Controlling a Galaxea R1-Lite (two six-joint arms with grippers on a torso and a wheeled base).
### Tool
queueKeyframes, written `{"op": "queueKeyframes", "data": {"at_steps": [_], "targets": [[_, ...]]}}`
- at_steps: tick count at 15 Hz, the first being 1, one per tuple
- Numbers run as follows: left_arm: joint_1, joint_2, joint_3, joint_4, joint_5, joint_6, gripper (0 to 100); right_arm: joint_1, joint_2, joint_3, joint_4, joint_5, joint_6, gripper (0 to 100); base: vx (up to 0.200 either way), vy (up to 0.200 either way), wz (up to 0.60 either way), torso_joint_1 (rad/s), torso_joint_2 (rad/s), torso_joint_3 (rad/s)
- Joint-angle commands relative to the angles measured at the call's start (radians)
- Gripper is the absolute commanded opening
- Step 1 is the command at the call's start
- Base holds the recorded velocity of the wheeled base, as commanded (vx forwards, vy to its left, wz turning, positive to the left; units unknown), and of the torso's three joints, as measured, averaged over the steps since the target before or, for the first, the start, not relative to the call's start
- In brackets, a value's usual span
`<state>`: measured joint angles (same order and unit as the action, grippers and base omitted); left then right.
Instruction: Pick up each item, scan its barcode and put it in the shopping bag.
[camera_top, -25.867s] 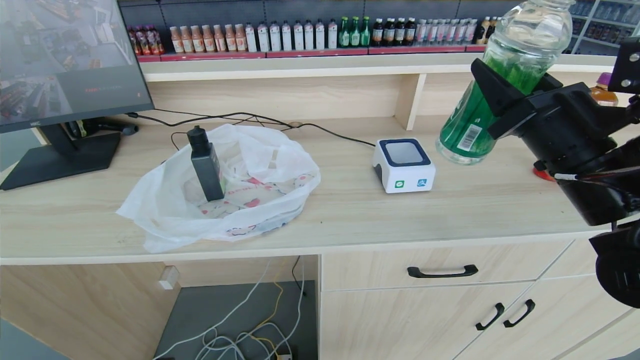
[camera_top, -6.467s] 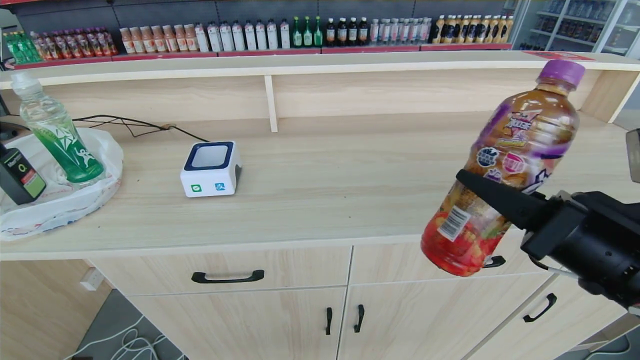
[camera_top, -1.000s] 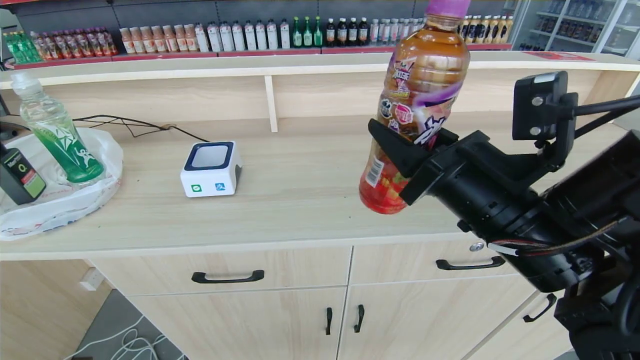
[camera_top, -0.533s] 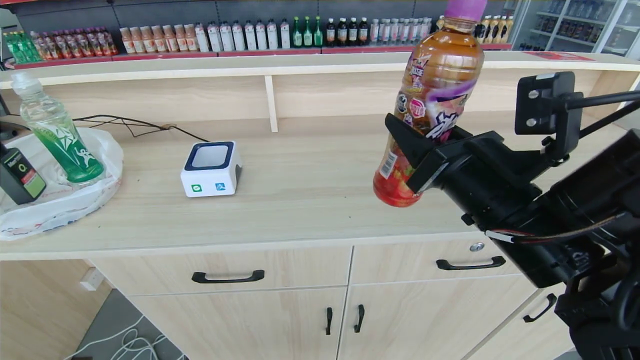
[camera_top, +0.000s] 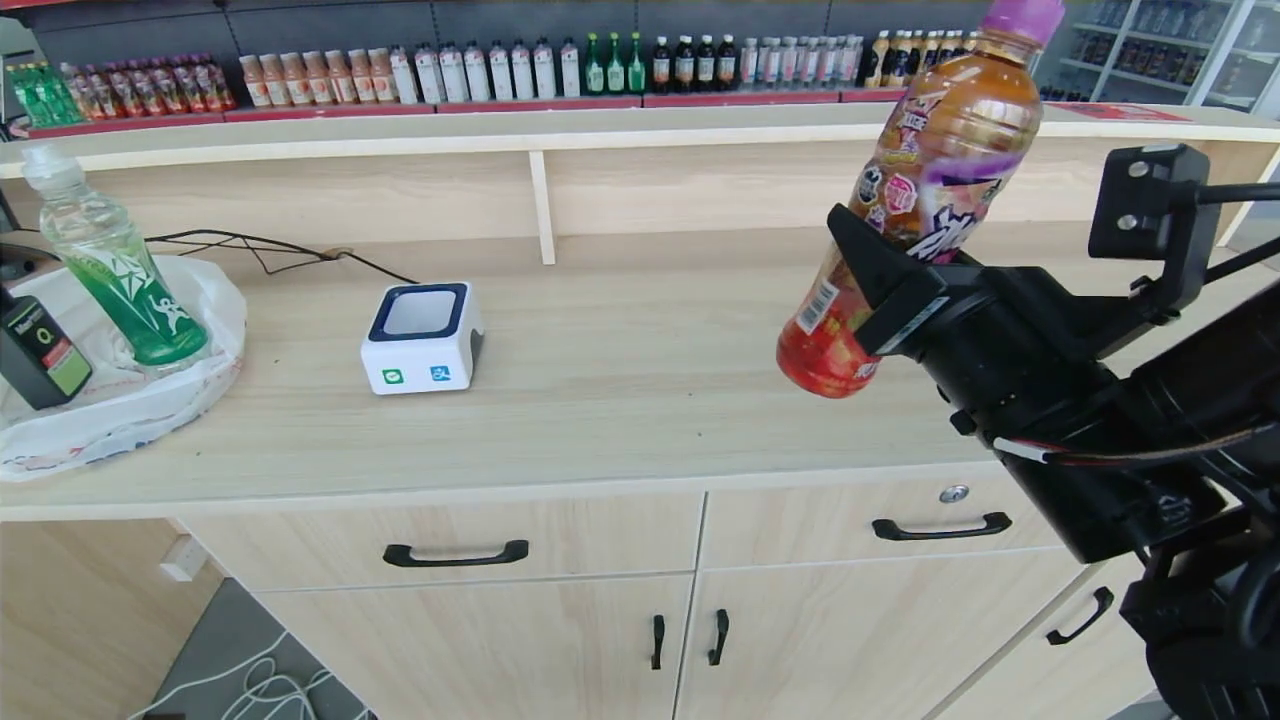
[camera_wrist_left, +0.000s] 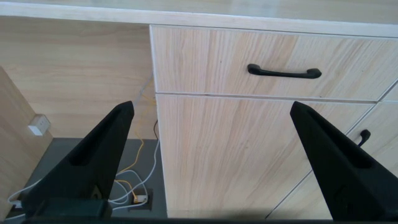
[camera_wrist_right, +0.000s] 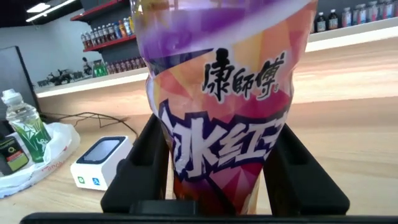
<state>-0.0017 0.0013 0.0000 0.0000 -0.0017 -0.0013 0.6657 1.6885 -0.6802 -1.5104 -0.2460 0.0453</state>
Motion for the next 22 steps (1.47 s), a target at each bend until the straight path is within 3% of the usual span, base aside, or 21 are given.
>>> {"op": "queueKeyframes", "data": {"at_steps": [1,3,10,20,22], "targets": [[0.0,0.0,0.0,0.0,0.0,0.0,100,-0.012,-0.01,0.024,-0.002,0.004,0.002,0,0.0,0.0,0.0,0.0,0.0,0.0],[0.0,0.0,0.0,0.0,0.0,0.0,100,-0.014,-0.01,0.024,-0.014,0.004,0.005,0,0.0,0.0,0.0,0.0,0.0,0.0],[0.0,0.0,0.0,0.0,0.002,-0.008,100,-0.028,0.026,0.036,-0.06,0.065,-0.01,0,0.0,0.2,0.0,0.0,0.0,0.0],[0.0,0.0,0.0,0.0,0.002,-0.011,100,-0.043,-0.007,0.076,-0.06,0.056,-0.024,0,0.0,0.2,0.0,0.001,0.0,0.002],[0.0,0.0,0.0,0.0,0.002,-0.011,100,-0.066,-0.001,0.025,-0.06,0.004,-0.055,0,0.0,0.2,0.0,0.005,0.0,0.002]]}}
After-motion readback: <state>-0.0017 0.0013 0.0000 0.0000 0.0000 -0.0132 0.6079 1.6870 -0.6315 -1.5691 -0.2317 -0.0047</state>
